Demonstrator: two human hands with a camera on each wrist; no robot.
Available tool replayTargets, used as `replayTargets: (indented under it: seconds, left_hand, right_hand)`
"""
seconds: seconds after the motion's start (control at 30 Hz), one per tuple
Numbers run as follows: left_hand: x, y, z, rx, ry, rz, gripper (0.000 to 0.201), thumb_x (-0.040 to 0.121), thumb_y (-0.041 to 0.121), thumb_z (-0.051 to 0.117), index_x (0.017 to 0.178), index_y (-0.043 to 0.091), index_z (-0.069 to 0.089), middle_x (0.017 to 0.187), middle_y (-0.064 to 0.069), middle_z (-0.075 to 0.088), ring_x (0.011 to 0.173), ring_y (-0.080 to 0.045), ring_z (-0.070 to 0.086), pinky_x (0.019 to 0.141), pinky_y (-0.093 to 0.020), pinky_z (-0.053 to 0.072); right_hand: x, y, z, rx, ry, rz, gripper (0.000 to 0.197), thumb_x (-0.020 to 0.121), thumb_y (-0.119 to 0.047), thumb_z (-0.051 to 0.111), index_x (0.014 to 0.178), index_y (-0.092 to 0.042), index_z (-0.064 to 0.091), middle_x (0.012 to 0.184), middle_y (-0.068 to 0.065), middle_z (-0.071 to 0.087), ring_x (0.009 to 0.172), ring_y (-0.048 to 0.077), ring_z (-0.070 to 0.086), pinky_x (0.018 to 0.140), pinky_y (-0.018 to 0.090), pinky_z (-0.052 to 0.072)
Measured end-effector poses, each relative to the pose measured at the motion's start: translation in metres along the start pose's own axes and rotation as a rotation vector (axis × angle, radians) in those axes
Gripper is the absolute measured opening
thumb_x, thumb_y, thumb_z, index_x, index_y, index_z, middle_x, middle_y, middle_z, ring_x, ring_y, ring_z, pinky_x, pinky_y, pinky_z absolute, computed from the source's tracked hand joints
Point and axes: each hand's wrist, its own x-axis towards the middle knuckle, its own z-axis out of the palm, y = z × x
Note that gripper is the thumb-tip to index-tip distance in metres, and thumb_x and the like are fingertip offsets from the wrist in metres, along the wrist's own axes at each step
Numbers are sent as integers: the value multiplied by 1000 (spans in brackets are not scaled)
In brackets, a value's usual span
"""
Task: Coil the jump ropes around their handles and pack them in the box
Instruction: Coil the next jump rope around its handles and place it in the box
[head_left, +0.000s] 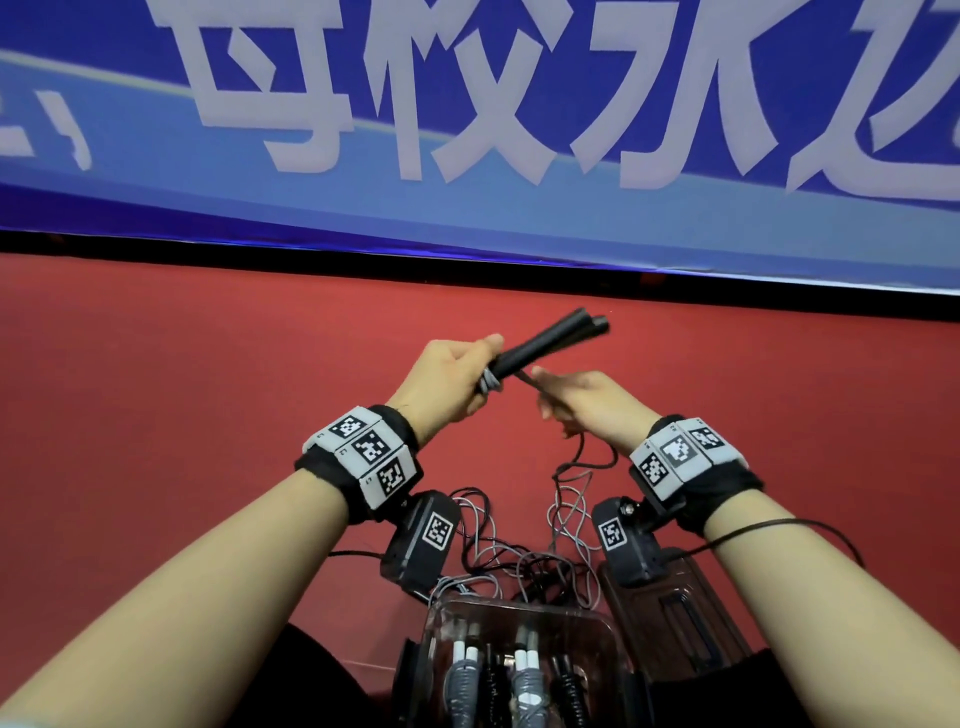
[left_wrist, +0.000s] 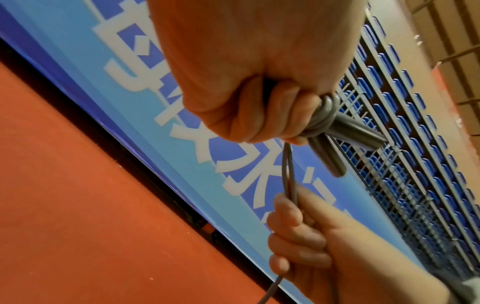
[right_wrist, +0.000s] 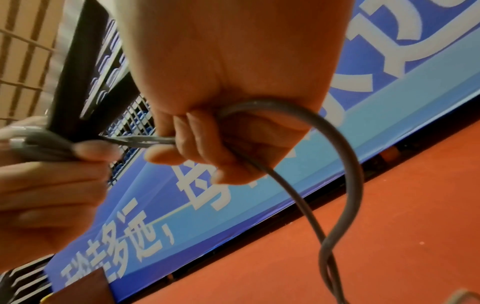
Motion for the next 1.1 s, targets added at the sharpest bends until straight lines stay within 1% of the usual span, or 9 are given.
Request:
replayTargets:
  seconds: [0.1, 0.2, 0.33, 0.43, 0.57, 0.7, 0.8, 0.9, 1.1]
  left_hand:
    - [5, -9, -6, 59, 99, -12, 49, 104, 31, 39, 66, 8, 60, 40, 1, 47, 32, -10, 38, 38, -17, 30]
    - [5, -19, -7, 277, 141, 9, 44, 105, 30, 35, 73, 13, 60, 51, 3, 58, 39, -8, 51, 46, -20, 43]
    - [8, -25, -2, 455, 140, 31, 33, 103, 30, 31, 90, 13, 57, 69, -6, 69, 65, -27, 67, 69, -39, 56]
    - [11, -26, -3, 504, 125, 24, 38, 102, 28, 33, 81, 15, 61, 67, -8, 70, 63, -28, 66, 67, -38, 56]
    - [10, -25, -7, 518, 102, 21, 39, 102, 26, 38, 71, 19, 62, 63, -5, 70, 50, -17, 63, 54, -25, 49]
    - [13, -25, -2, 695, 101, 16, 38, 100, 28, 38, 82, 7, 65, 74, -13, 70, 67, -32, 66, 65, -34, 53]
    - [14, -24, 1, 900, 134, -32, 33, 101, 23, 38, 96, 3, 63, 87, -18, 63, 76, -34, 51, 69, -35, 39]
    - [12, -20, 4, 1044, 140, -56, 28, 101, 19, 40, 102, 3, 64, 96, -20, 66, 78, -34, 52, 69, -35, 38]
    - [7, -15, 8, 1128, 136, 152, 35, 97, 29, 39, 74, 11, 58, 62, -6, 47, 65, -33, 47, 63, -32, 36]
  right_hand:
    - [0, -6, 9, -61, -18, -33, 49, 102, -42, 41, 68, -17, 66, 47, -10, 33, 43, 10, 33, 53, 25, 40]
    - [-5, -14, 15, -237, 5, -105, 47, 101, -43, 40, 73, -20, 70, 52, 0, 37, 48, 18, 35, 53, 27, 34]
    - [-13, -21, 17, -386, 20, -184, 41, 101, -37, 43, 79, -18, 72, 42, -8, 35, 42, 13, 33, 47, 23, 30]
    - [-15, -22, 22, -475, -9, -205, 35, 99, -36, 47, 87, -17, 73, 49, -7, 44, 49, 16, 41, 54, 31, 36]
    - [-15, -21, 26, -538, -32, -217, 39, 96, -35, 50, 92, -1, 68, 61, 4, 48, 56, 19, 42, 56, 34, 34]
    - [-19, -21, 23, -579, -23, -238, 34, 96, -37, 51, 88, -12, 72, 60, 4, 54, 61, 29, 53, 60, 39, 43]
    - [-22, -24, 20, -579, 44, -237, 33, 94, -43, 53, 76, -22, 71, 53, -2, 50, 53, 20, 50, 55, 34, 37]
    - [-21, -27, 18, -534, 108, -240, 39, 90, -49, 56, 67, -21, 71, 48, -3, 45, 47, 15, 42, 51, 30, 32]
    - [-17, -25, 2, -469, 142, -189, 42, 95, -45, 45, 67, -23, 67, 48, -7, 47, 48, 12, 43, 61, 34, 39]
